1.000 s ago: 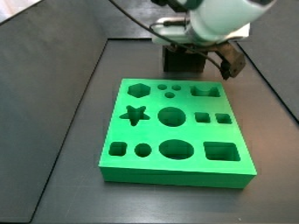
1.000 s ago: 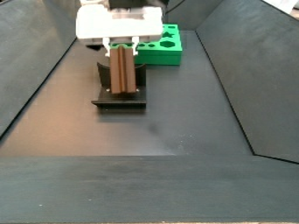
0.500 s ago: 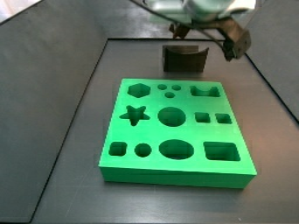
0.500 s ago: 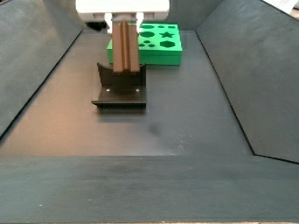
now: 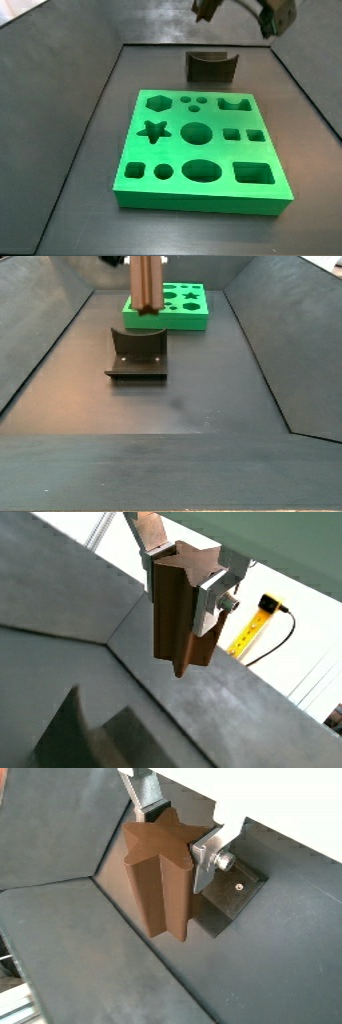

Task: Pick up the star object. Move up. Place the star object on the fixture. Regrasp the star object. Move to above the board. Insert the star object.
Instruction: Move to above the board.

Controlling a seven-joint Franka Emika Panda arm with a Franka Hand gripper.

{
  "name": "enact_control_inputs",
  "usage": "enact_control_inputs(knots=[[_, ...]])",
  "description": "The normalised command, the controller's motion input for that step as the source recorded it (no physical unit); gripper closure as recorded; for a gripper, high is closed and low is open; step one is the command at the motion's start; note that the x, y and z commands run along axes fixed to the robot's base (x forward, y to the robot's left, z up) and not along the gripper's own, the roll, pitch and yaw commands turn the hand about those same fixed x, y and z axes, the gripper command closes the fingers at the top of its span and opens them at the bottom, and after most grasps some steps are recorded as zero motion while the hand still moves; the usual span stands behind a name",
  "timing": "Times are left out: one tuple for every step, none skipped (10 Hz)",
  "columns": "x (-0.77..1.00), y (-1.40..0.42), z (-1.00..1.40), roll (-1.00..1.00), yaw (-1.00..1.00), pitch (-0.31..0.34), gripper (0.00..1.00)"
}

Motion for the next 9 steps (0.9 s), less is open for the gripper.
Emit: enact_control_inputs(knots=[[-0.12,-0.05,1.00,-0.04,0.02,0.076,1.00],[-0.12,-0.04,1.00,-0.05,0.03,0.070,1.00],[-0.11,-0.04,1.00,-0.05,0.03,0.069,1.00],[-0.11,-0.04,1.00,-0.05,0.04,0.055,1.00],[-0.10,-0.03,1.00,-0.06,0.04,0.049,1.00],[-0.10,-0.03,1.00,-0.06,0.04,0.045,1.00],[-0.09,-0.03,1.00,-0.06,0.04,0.041,1.00],[-0.08,-0.03,1.00,-0.06,0.03,0.042,1.00],[-0.07,-0.02,0.93,-0.05,0.03,0.047,1.00]])
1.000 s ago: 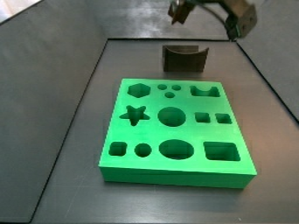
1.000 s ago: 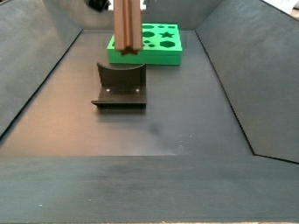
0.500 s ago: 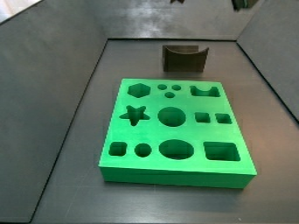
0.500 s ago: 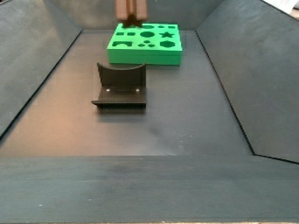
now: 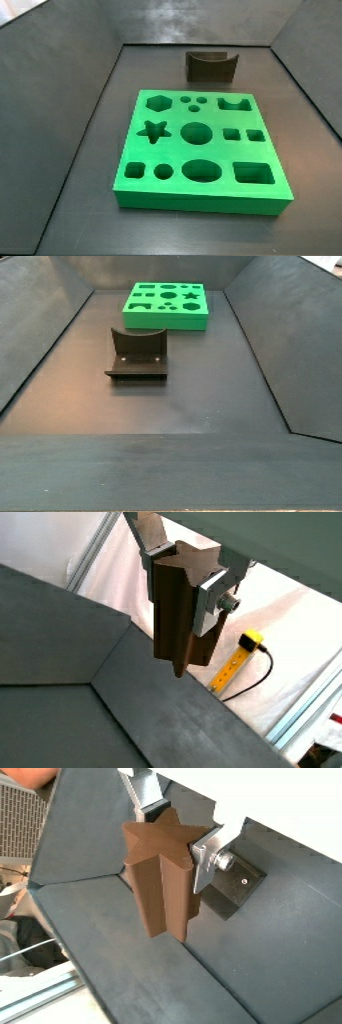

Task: Pick up the star object. Move up. Place the star object on the fixture. Regrasp the star object. Move to above the board. Insert the star object.
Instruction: Move to above the board.

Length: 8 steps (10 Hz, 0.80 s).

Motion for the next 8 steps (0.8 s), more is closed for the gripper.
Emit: enact_control_inputs(knots=[[-0.03,-0.02,0.65,-0.05,0.03,0.057,1.00],[-0.02,-0.02,0.54,-0.05,0.03,0.066,1.00],[0.00,-0.02,0.32,-0.05,0.03,0.090,1.00],[-0.33,-1.00,0.03,-1.00,-0.11,0.006,1.00],[-0.32,-1.00,0.01,-1.00,-0.11,0.005,1.00],[-0.34,-1.00,0.03,-1.00,-0.11,-0.005,1.00],[-0.35,-1.00,0.02,-1.00,-0.11,-0.001,1.00],[-0.36,-1.00,0.02,-1.00,-0.11,0.000,1.00]])
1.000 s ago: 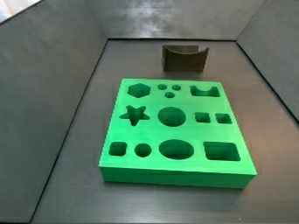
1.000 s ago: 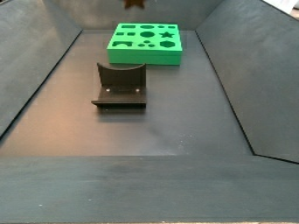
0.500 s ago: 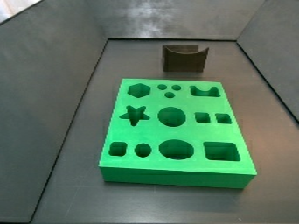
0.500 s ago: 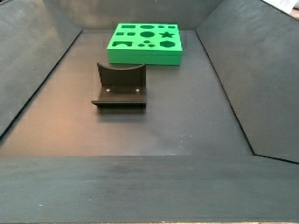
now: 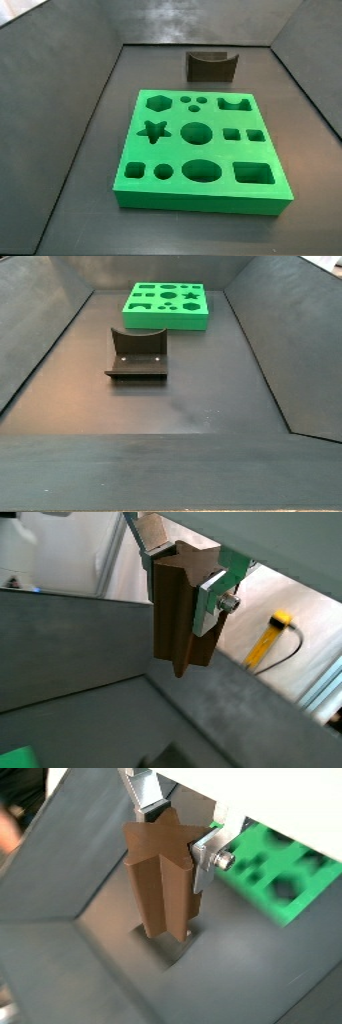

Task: Pick up the star object. Move up. Place the star object on the fixture. Regrasp the star object. Move to above the board. Insert the star object.
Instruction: Move to above the board.

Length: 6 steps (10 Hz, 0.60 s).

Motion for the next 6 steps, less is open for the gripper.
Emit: enact_control_inputs(knots=[[-0.38,-1.00,0.02,-1.00,-0.12,0.002,1.00],[-0.39,-1.00,0.02,-1.00,-0.11,0.007,1.00],[-0.43,-1.00,0.02,-1.00,-0.11,0.011,1.00],[-0.35,-0.76,0.02,-1.00,-0.11,0.009,1.00],[-0.21,-0.37,0.01,-1.00,-0.10,0.006,1.00],[-0.16,-0.23,0.00,-1.00,-0.10,0.001,1.00]])
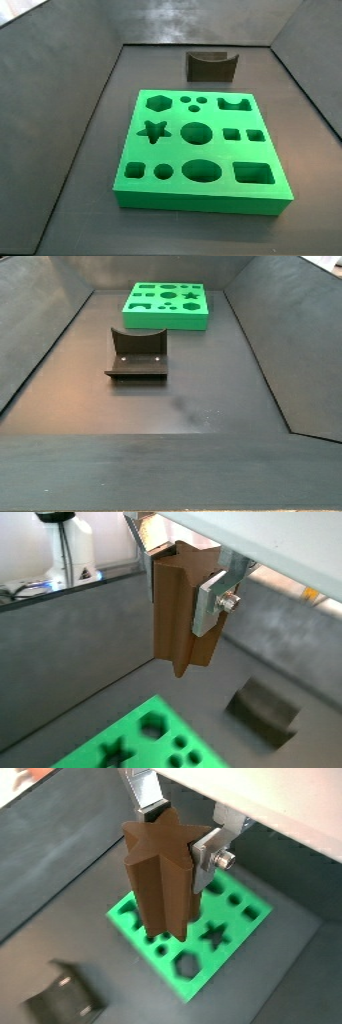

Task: Pick up the star object. Move up. Place the star object on the fixture. Regrasp the star object. Move to above the board. Insert the star object.
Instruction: Move to above the board, then insert the star object.

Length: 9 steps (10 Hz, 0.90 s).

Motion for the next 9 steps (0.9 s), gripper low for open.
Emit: enact_control_inputs(knots=[[-0.12,-0.09,0.01,-0.86,-0.07,-0.015,1.00],[-0.10,-0.05,0.00,-0.64,-0.05,-0.034,1.00],[-0.08,-0.02,0.00,-0.45,-0.03,-0.042,1.00],[-0.06,0.00,0.00,-0.30,-0.02,-0.041,1.00],[-0.11,0.00,-0.14,-0.01,-0.03,-0.049,1.00],[-0.05,-0.08,-0.30,-0.04,-0.24,-0.099,1.00],[-0.01,-0.11,-0.40,-0.04,-0.41,-0.124,1.00],[0.00,-0.12,-0.48,-0.04,-0.50,-0.137,1.00],[0.00,-0.13,-0.52,-0.04,-0.57,-0.147,1.00]])
